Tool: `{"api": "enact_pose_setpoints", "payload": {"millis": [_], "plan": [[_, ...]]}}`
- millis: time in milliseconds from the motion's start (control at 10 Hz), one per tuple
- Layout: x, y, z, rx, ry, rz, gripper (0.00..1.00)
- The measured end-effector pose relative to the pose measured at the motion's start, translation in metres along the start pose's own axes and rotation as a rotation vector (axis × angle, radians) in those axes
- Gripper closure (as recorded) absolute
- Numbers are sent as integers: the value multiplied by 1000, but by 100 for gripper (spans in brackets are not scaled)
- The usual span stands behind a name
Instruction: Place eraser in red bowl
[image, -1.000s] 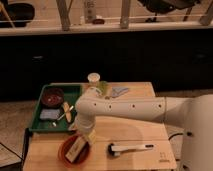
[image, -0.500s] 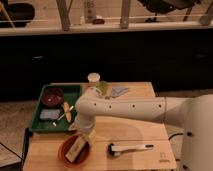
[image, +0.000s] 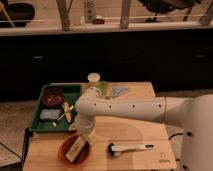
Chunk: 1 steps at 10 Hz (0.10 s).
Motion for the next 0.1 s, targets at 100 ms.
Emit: {"api": "enact_pose_setpoints", "payload": {"millis": [100], "plan": [[0, 0, 0, 0, 0, 0, 20]]}}
